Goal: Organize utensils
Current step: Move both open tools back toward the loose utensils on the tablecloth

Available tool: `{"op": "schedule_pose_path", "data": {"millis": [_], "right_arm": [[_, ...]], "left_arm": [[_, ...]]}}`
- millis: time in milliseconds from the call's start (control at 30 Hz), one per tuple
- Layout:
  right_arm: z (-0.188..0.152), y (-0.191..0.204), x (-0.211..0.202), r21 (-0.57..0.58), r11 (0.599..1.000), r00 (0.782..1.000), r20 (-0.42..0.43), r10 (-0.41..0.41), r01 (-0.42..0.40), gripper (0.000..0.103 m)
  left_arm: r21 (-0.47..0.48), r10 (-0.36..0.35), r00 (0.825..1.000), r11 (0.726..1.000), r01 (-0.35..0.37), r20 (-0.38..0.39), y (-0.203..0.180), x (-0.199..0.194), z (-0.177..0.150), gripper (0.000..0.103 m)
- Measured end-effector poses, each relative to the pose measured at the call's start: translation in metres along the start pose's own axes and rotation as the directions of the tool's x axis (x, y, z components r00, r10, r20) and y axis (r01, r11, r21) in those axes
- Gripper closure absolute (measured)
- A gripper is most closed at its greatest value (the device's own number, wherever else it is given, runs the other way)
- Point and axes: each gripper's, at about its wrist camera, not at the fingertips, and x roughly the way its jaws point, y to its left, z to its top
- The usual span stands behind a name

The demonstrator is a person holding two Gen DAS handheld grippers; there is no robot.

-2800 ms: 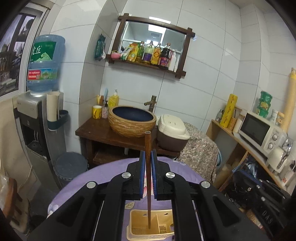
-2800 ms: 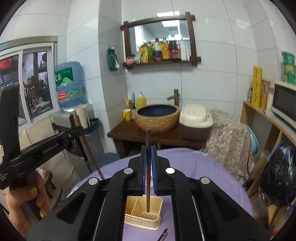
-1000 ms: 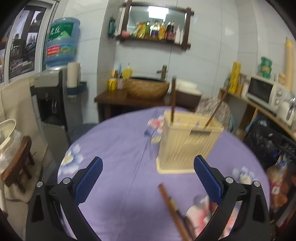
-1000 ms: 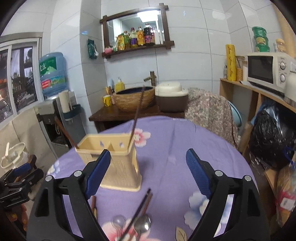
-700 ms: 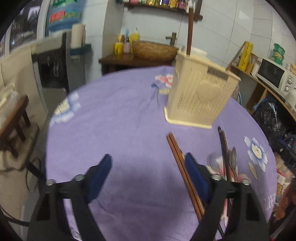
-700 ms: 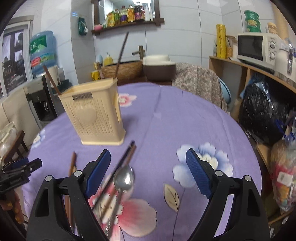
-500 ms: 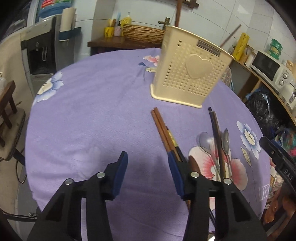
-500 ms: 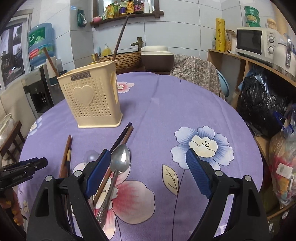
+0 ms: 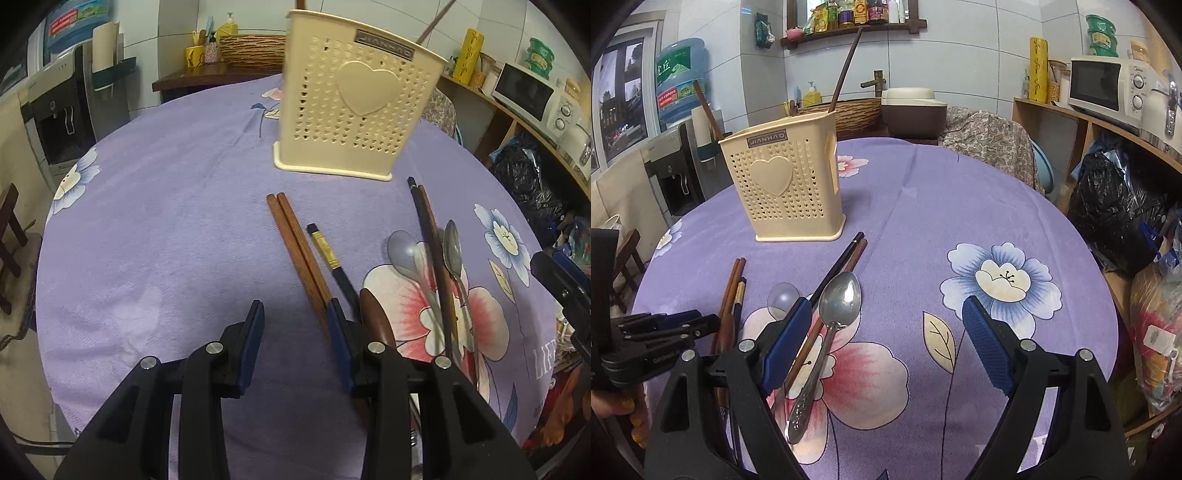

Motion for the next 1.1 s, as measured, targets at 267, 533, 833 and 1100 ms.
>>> {"op": "schedule_pose_path", "data": {"millis": [267,533,833,1100], "right_arm": [[0.001,0.005,0.008,0.001,1.000,1.000,-0.027,0.015,-0.015,0.020],[-0.003,0.007,0.011,0.002,1.000,0.999,-0.047,0.011,-0.011,0.020],[-0.006,0.002,0.013,0.003,1.000,0.998,-0.062,0.007,-0.007,0.020],[-0.003,0.010,0.017,-0.015,1.000,0.998,-0.068,0.012,-0.013,0.020]], "left_arm": [[-0.091,-0.027,0.999,0.995,0.029,0.033,0.026,-0.009,0.004,0.067],[0.024,-0.009,1.000,1.000,0.009,0.000,-0.012,0.004,0.000,0.067],[0.000,0.004,1.000,1.000,-0.004,-0.012,0.008,0.002,0.000,0.066],[-0.055,0.026,1.000,0.998,-0.027,-0.018,0.015,0.019,0.024,0.066]]}}
